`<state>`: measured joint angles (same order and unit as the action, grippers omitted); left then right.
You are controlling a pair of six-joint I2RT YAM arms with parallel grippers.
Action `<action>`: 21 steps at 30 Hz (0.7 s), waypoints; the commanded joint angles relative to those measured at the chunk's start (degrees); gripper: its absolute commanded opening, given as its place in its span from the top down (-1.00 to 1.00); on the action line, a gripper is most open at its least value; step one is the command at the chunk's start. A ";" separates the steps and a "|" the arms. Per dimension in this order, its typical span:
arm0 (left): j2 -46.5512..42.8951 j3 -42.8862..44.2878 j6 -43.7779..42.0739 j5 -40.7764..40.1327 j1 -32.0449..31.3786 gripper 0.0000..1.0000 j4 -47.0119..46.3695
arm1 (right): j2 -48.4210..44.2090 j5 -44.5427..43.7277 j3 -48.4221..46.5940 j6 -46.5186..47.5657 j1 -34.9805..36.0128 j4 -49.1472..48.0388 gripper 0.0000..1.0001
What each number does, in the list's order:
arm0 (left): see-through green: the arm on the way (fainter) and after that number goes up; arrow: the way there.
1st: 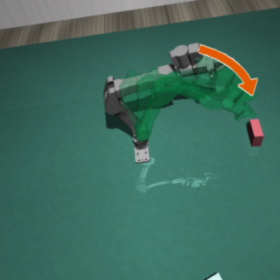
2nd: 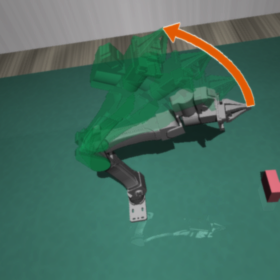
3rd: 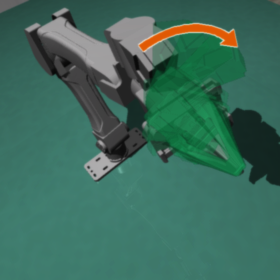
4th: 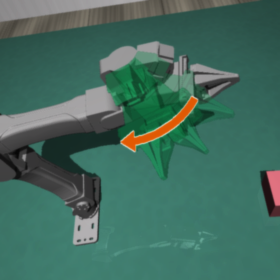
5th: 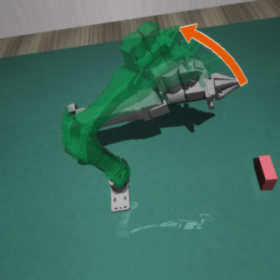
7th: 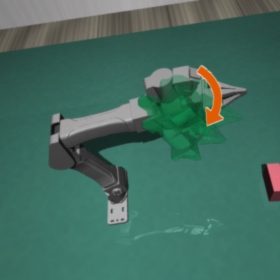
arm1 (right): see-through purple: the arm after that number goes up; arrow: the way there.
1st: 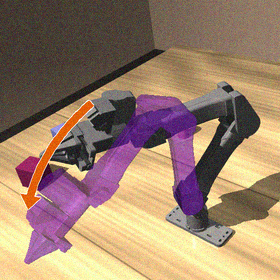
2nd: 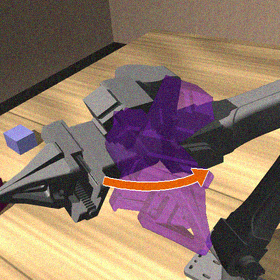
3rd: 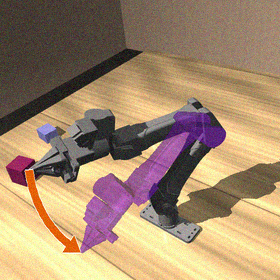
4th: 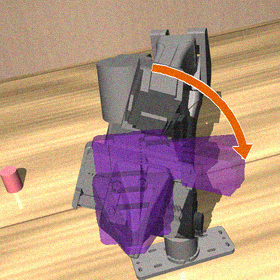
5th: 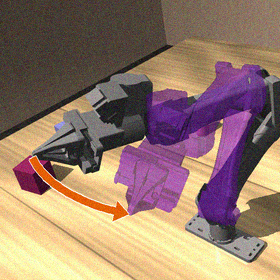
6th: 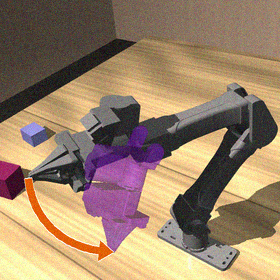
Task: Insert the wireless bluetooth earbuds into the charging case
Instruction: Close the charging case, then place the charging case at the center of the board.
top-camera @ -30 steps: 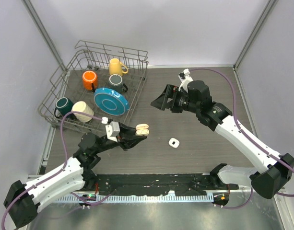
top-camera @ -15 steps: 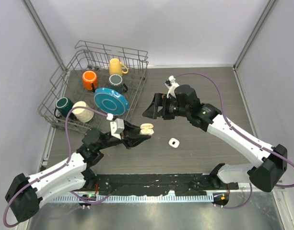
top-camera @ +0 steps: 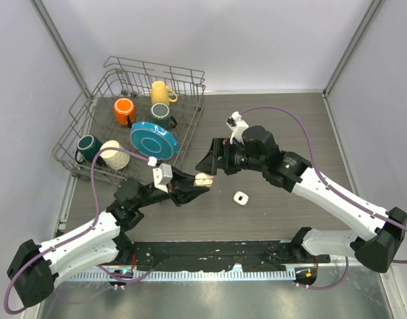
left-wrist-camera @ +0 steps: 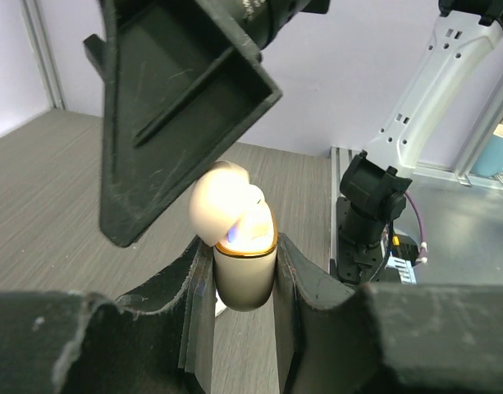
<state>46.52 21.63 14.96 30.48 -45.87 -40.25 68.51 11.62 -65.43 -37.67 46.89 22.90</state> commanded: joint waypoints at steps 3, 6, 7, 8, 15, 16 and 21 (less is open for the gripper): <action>0.41 1.66 1.91 -4.28 -0.45 1.00 -3.17 | -4.35 -1.24 2.49 0.05 0.92 -0.31 -0.81; 0.85 1.84 2.09 -5.34 -0.45 1.00 -2.91 | -5.23 -2.82 4.07 0.32 0.92 -0.40 -0.81; 1.11 2.19 2.00 -5.34 -0.54 1.00 -2.64 | -5.49 -3.78 4.43 0.32 0.92 -0.13 -0.81; 1.29 2.45 2.00 -5.52 -0.45 1.00 -1.60 | -5.67 -5.36 4.69 -0.21 1.01 0.13 -0.81; 5.68 11.49 1.21 -10.24 -3.26 1.00 18.43 | -10.92 -35.23 7.41 -11.53 0.74 7.50 -0.81; 6.38 13.77 1.73 -11.66 -4.05 1.00 20.63 | -11.90 -39.00 8.03 -12.33 0.39 7.69 -0.81; 14.10 20.90 7.17 -18.52 -5.64 1.00 35.49 | -17.18 -42.73 11.72 -14.88 -2.24 8.74 -0.81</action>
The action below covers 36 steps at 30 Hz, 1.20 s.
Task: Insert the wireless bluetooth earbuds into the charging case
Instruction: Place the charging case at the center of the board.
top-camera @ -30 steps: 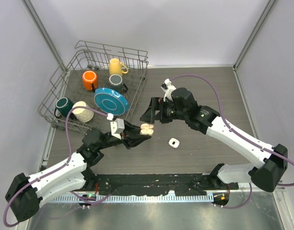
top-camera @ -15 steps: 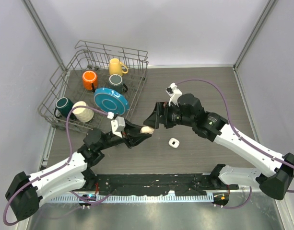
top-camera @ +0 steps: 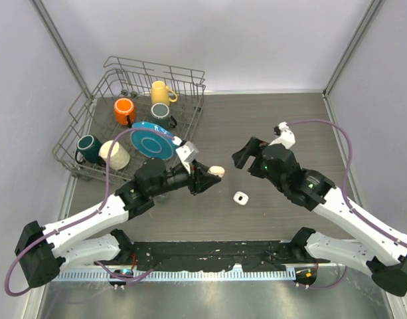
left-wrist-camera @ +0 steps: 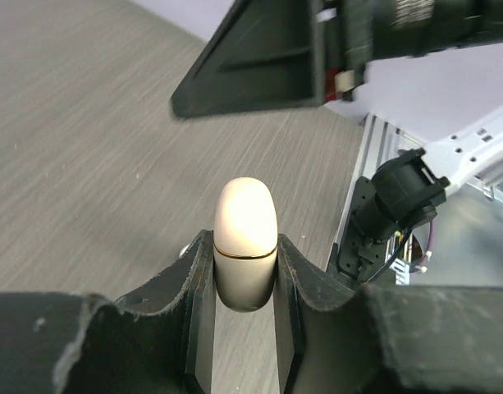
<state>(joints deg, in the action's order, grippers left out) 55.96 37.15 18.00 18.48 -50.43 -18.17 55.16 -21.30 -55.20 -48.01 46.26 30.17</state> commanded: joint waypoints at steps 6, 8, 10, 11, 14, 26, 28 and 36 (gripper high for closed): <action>11.96 9.26 9.15 -5.74 -2.30 1.00 17.30 | -7.25 -13.93 3.52 -7.54 -3.55 4.71 -0.81; 13.29 9.52 9.68 -6.00 -2.74 1.00 17.38 | -8.48 -15.52 3.61 -7.89 -3.55 5.42 -0.81; 14.69 9.52 11.52 -6.26 -3.09 1.00 17.56 | -9.36 -17.98 3.70 -8.24 -3.55 6.47 -0.81; 15.13 9.35 12.49 -5.57 -3.09 1.00 17.30 | -9.80 -18.68 3.78 -8.42 -3.55 6.82 -0.82; 16.80 8.30 14.60 -5.30 -4.32 1.00 16.24 | -11.82 -20.71 4.92 -8.77 -3.55 7.18 -0.82; 26.29 6.97 21.46 -3.72 -9.42 0.99 12.02 | -12.36 -20.54 6.42 -10.53 -3.63 7.27 -0.82; 28.40 7.76 21.99 -3.63 -9.94 0.99 11.85 | -12.18 -20.19 6.42 -10.53 -3.63 7.35 -0.82; 35.08 9.26 27.00 -4.33 -11.17 0.98 8.77 | -12.44 -20.01 6.95 -10.79 -3.63 7.35 -0.82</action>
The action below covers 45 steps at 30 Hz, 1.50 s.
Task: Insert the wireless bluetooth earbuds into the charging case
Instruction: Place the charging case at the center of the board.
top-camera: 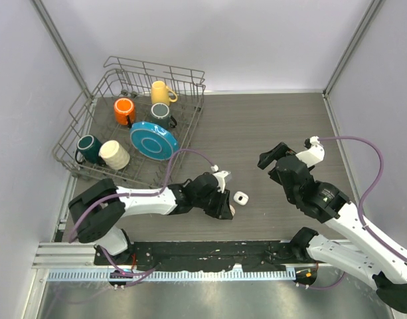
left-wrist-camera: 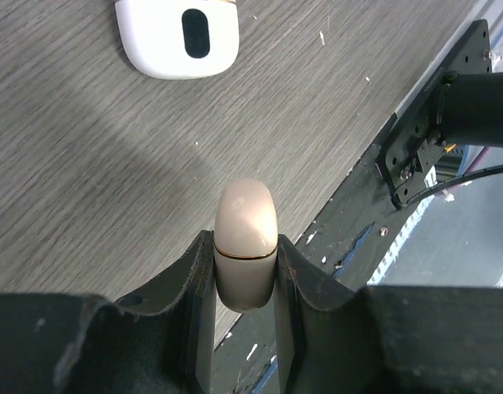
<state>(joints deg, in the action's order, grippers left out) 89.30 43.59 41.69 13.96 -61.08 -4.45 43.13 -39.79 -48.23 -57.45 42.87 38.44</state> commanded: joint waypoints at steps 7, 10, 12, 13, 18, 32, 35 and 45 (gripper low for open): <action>7.64 6.15 5.59 -2.52 -1.50 0.89 -4.43 | -0.16 -0.73 0.59 -1.52 -0.25 -0.99 -0.82; 9.31 8.08 5.77 -2.88 -1.76 0.89 -2.59 | -0.24 -0.81 0.68 -1.44 -0.25 -0.99 -0.82; 10.54 8.79 6.12 -2.97 -1.85 0.87 -2.15 | -0.42 -0.99 0.77 -1.26 -0.25 -0.91 -0.82; 10.98 8.79 6.29 -2.97 -1.85 0.85 -2.14 | -0.59 -1.16 0.77 -1.35 -0.25 -0.99 -0.82; 12.13 8.96 6.82 -2.79 -1.85 0.74 -1.88 | -0.25 -1.52 0.86 -1.26 -0.25 -0.99 -0.82; 13.36 10.99 5.42 -3.85 -1.85 0.47 4.27 | 0.99 -1.17 0.77 -1.17 -0.25 -1.34 -0.83; 13.27 11.08 5.24 -4.20 -1.85 0.43 4.27 | 1.25 -1.17 0.77 -1.08 -0.25 -1.35 -0.82; 12.39 11.78 3.66 -7.01 -1.94 0.17 9.28 | 1.43 -0.99 0.94 -1.26 -0.25 -1.61 -0.82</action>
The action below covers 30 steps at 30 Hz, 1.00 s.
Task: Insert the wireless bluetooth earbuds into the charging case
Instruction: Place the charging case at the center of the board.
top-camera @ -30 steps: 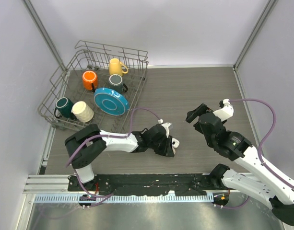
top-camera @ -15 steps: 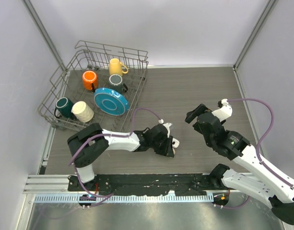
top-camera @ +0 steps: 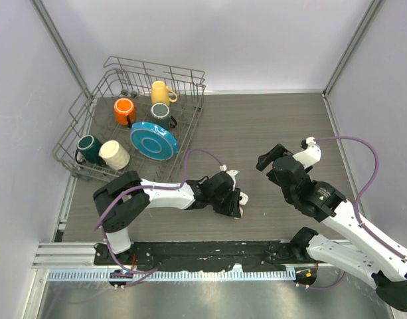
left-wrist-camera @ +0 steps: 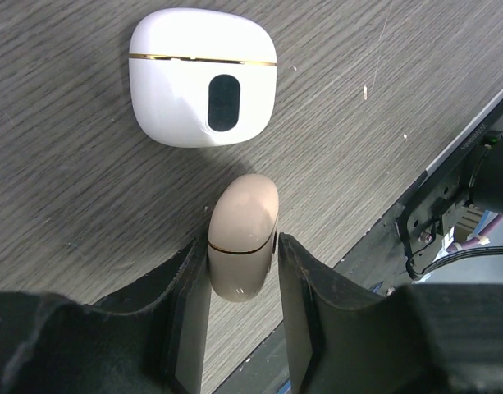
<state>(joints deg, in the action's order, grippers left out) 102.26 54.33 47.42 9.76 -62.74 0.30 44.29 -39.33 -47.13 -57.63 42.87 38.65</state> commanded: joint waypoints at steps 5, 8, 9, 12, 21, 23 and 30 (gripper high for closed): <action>-0.66 1.31 -2.68 -2.99 -0.28 0.11 5.07 | 0.36 -1.45 0.03 -1.00 -0.25 -1.83 -0.82; -1.27 0.96 -2.86 -4.48 -0.37 0.10 5.85 | 0.27 -1.36 0.20 -1.00 -0.16 -1.83 -0.82; -1.36 0.87 -2.86 -4.92 -0.45 0.09 6.03 | 0.09 -1.36 0.20 -1.00 -0.24 -1.83 -0.82; -2.15 0.78 -3.65 -5.89 -0.45 0.09 6.82 | 0.00 -1.36 0.38 -1.00 -0.25 -1.91 -0.83; -3.55 2.98 -6.02 -8.70 -0.63 0.07 10.78 | -0.08 -1.10 0.38 -0.73 -0.25 -1.83 -0.83; -3.91 3.33 -6.37 -9.23 -0.80 0.07 11.83 | -0.17 -1.01 0.38 -0.65 -0.25 -1.74 -0.83; -4.79 4.91 -7.78 -11.87 -0.98 0.06 14.47 | -0.52 -0.75 0.55 -0.56 -0.25 -1.83 -0.83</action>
<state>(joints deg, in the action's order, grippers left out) 99.85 57.32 41.63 0.91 -63.37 11.18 44.27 -39.24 -46.81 -57.60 42.83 38.63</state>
